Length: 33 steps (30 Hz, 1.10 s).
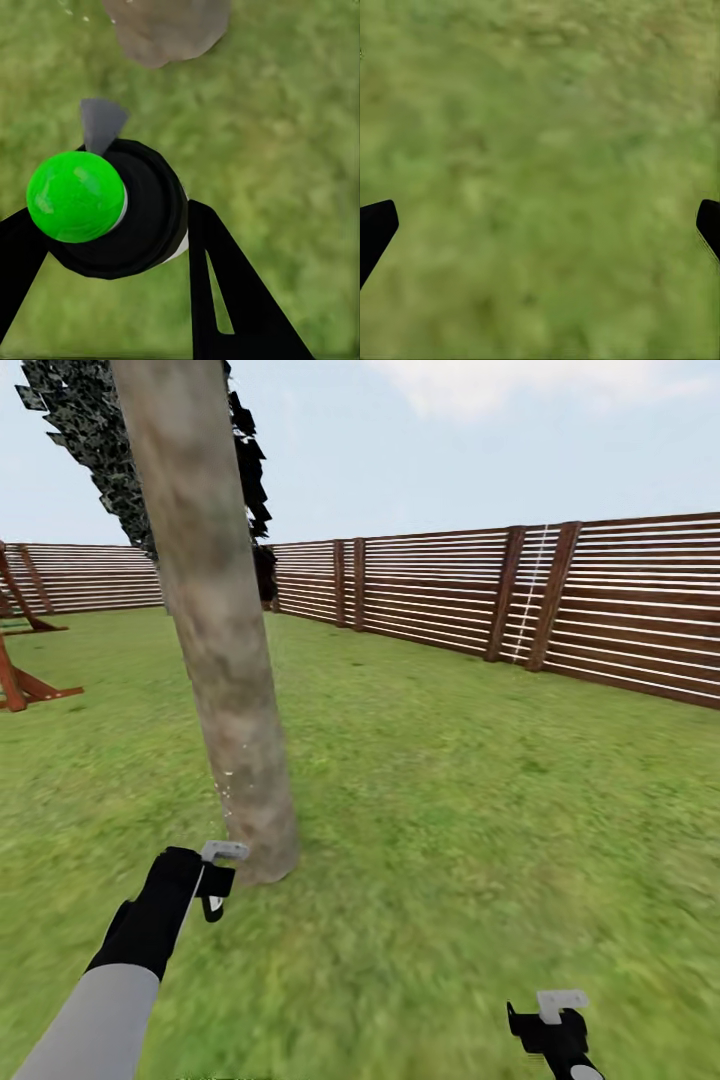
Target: In the garden, pick up the pesticide atomizer on the floor and spray pesticide onto both trees until each tree trunk is fully covered.
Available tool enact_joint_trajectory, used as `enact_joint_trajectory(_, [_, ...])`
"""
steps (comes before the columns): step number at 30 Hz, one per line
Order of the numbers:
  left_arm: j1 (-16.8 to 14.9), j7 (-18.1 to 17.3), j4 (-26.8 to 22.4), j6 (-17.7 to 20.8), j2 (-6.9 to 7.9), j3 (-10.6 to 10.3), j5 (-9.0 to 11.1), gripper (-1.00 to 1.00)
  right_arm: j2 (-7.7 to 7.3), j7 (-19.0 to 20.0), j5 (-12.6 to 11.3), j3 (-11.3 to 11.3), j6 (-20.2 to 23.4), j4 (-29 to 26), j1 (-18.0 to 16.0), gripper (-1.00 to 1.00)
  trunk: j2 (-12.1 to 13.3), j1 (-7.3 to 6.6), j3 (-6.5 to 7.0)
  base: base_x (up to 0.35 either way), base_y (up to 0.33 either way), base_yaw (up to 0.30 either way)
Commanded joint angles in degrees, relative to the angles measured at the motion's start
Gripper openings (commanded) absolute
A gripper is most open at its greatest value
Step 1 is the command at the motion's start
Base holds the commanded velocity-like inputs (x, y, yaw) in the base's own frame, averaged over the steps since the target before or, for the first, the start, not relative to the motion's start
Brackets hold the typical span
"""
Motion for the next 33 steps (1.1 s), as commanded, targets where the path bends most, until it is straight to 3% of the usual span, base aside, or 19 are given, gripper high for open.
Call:
enact_joint_trajectory(1, [-0.04,-0.53,-0.05,0.17,0.06,0.15,-0.56,-1.0,-0.01,-0.29,0.61,-0.32,-0.2,0.1,-0.04,1.0,-0.02,0.0,-0.06,0.087,-0.272,0.273])
enact_joint_trajectory(10, [0.03,-0.41,-0.04,0.17,0.67,1.41,-0.57,-1.0,-0.01,-0.29,0.59,-0.32,-0.2,0.1,-0.04,1.0,-0.02,0.0,-0.06,0.206,-0.217,0.167])
enact_joint_trajectory(14, [0.66,-0.41,1.29,0.05,2.55,1.68,-0.56,-1.0,-0.01,-0.29,0.57,-0.32,-0.2,0.1,-0.04,1.0,-0.02,0.0,-0.06,0.255,-0.162,0.044])
enact_joint_trajectory(17, [1.38,-0.49,2.9,-2.16,3.24,4.25,-0.59,-1.0,-0.01,-0.29,0.58,-0.32,-0.2,0.1,-0.04,1.0,-0.02,0.0,-0.06,0.182,-0.111,0.233])
enact_joint_trajectory(20, [1.56,-0.49,3.21,-2.78,2.79,4.35,-0.59,-1.0,-0.01,-0.29,0.61,-0.32,-0.2,0.1,-0.04,1.0,-0.02,0.0,-0.06,0.041,-0.02,0.273])
enact_joint_trajectory(25, [1.69,-0.42,7.28,-3.22,0.37,4.35,-0.45,-1.0,-0.01,-0.29,0.61,-0.32,-0.2,0.1,-0.04,1.0,-0.02,0.0,-0.06,0.004,-0.002,0.272])
enact_joint_trajectory(29, [1.74,-0.35,7.64,-3.33,0.73,4.65,-0.77,-1.0,-0.01,-0.29,0.63,-0.32,-0.2,0.1,-0.04,1.0,-0.02,0.0,-0.06,0.057,-0.072,0.076])
enact_joint_trajectory(30, [1.77,1.33,7.67,-3.34,0.95,4.69,-1.14,-1.0,-0.01,-0.29,0.61,-0.32,-0.2,0.1,-0.04,1.0,-0.02,0.0,-0.06,0.168,-0.196,0.005])
enact_joint_trajectory(31, [1.78,6.1,7.86,-3.38,0.98,4.5,-1.27,-1.0,-0.01,-0.29,0.62,-0.32,-0.2,0.1,-0.04,1.0,-0.02,0.0,-0.06,0.184,-0.211,0.001])
enact_joint_trajectory(33, [1.78,7.89,9.72,-6.22,0.45,4.45,-1.0,-1.0,-0.01,-0.29,0.61,-0.32,-0.2,0.1,-0.04,1.0,-0.02,0.0,-0.06,0.205,-0.21,0.024])
